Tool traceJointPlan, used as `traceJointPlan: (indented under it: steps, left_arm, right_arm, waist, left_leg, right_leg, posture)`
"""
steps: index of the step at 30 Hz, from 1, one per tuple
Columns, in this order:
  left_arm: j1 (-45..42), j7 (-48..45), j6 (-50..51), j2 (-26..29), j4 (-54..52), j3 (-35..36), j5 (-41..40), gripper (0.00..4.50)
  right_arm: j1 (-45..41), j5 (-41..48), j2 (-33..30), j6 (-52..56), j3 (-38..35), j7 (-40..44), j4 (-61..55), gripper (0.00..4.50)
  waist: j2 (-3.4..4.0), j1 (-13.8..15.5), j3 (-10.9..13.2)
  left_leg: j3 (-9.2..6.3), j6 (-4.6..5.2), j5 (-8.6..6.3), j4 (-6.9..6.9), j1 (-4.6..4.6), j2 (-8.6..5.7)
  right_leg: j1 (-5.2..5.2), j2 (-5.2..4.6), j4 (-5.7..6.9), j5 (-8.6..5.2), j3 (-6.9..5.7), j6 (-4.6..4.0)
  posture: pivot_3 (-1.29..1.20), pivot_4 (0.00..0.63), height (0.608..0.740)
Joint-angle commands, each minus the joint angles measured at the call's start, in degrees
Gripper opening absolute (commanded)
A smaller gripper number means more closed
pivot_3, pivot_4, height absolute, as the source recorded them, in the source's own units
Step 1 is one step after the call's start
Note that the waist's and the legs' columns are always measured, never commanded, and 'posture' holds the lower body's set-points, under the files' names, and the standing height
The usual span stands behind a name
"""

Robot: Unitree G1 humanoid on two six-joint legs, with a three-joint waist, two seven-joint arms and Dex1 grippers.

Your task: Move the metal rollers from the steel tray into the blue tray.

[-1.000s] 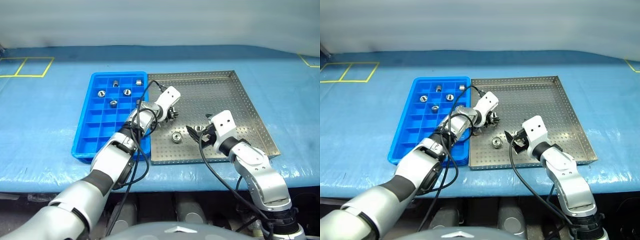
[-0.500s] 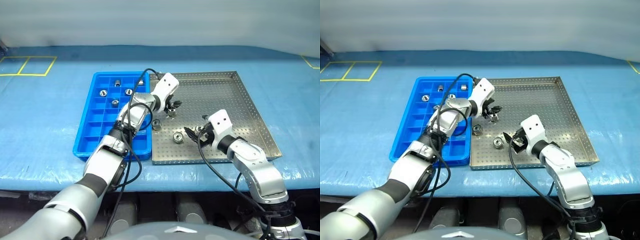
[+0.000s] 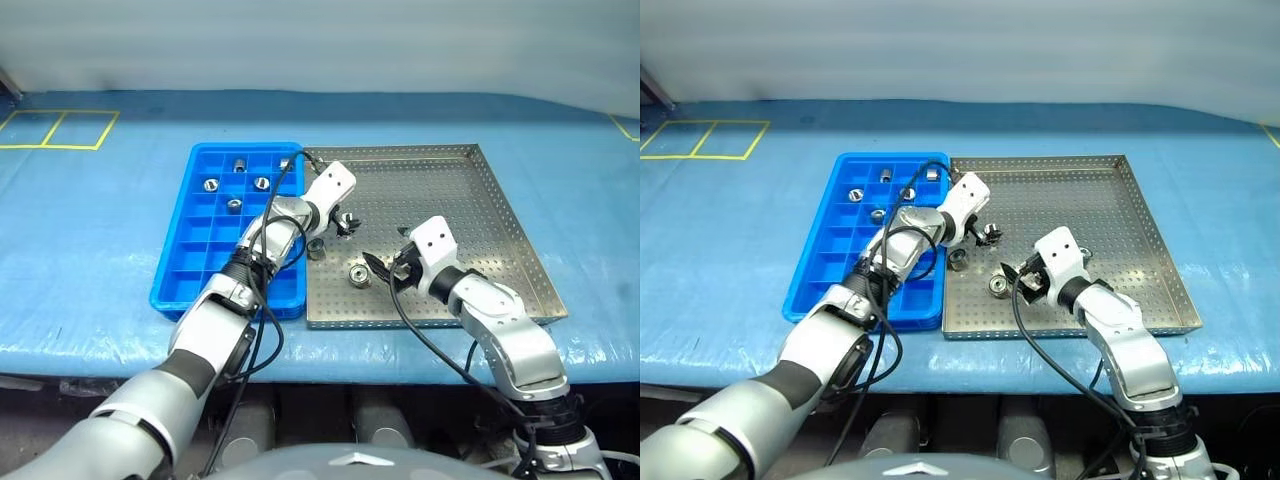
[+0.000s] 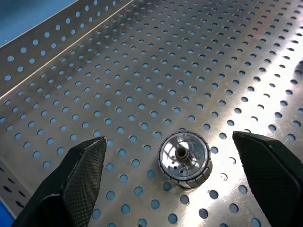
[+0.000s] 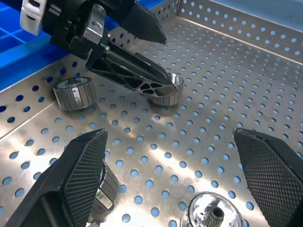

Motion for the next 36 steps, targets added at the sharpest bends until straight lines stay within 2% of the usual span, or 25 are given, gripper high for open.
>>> traceJointPlan:
  steps: [1,11,14,20,21,30,36]
  left_arm:
    - [-3.8,3.1,-1.0,-1.6,3.4,1.4,0.3,4.47]
    - [-6.2,1.1,1.4,-3.7,10.5,1.5,0.1,4.47]
    - [-6.3,1.4,2.0,-3.5,10.8,1.8,0.3,3.88]
    - [-5.9,1.6,2.0,-3.4,10.0,2.6,-0.3,1.89]
    - [-5.8,1.4,2.0,-3.4,9.7,2.5,-0.3,1.68]
    - [-4.1,-1.0,1.2,-2.8,4.0,3.8,-2.4,1.68]
    - [-0.7,-6.8,6.9,1.7,-10.9,3.9,-5.3,1.68]
  right_arm:
    - [0.5,-0.2,0.3,-1.1,-1.2,-0.7,-2.5,4.5]
    - [1.1,-0.1,0.0,-0.9,-2.2,-1.8,-3.7,4.5]
    - [0.8,-0.2,0.1,-0.9,-2.2,-2.0,-3.4,4.5]
    - [0.2,-0.5,0.6,-1.0,-1.5,-2.3,-2.9,4.5]
    - [0.1,-0.5,0.6,-1.0,-1.4,-2.3,-2.8,4.5]
    - [0.3,-0.7,1.3,-1.2,-1.0,-2.1,-2.6,4.5]
    - [1.2,-0.3,0.4,-1.0,-0.9,-0.2,-2.7,4.5]
  waist:
    - [0.0,0.0,0.0]
    - [0.0,-1.0,0.0]
    - [0.0,-1.2,0.0]
    - [0.0,-1.2,0.0]
    - [0.0,-1.2,0.0]
    - [0.0,-1.2,0.0]
    - [0.0,-1.4,0.0]
  left_leg:
    - [0.0,0.0,0.0,0.03,0.0,0.0]
    - [0.01,0.0,0.0,0.02,-0.01,0.0]
    - [0.01,0.0,0.0,0.02,0.01,0.0]
    - [0.01,0.0,0.0,0.02,0.01,0.0]
    - [0.0,0.0,0.0,0.02,0.0,0.0]
    - [0.01,0.0,0.0,0.02,0.0,0.0]
    - [0.01,0.0,0.0,0.01,0.0,0.0]
  right_leg:
    - [0.01,0.0,0.0,0.0,0.0,0.0]
    - [0.0,0.0,0.01,0.0,0.0,0.01]
    - [0.0,0.0,0.04,0.0,0.0,0.01]
    - [-0.01,0.0,0.05,0.0,0.0,0.01]
    - [-0.01,0.0,0.05,0.0,0.0,0.01]
    - [-0.02,0.0,0.05,0.0,0.01,0.01]
    - [-0.04,0.0,0.07,0.0,0.04,0.0]
  posture:
    - [-0.14,0.15,0.74]
    - [-0.15,0.15,0.74]
    - [-0.15,0.15,0.74]
    - [-0.14,0.15,0.74]
    - [-0.14,0.15,0.74]
    - [-0.14,0.15,0.74]
    - [-0.14,0.15,0.74]
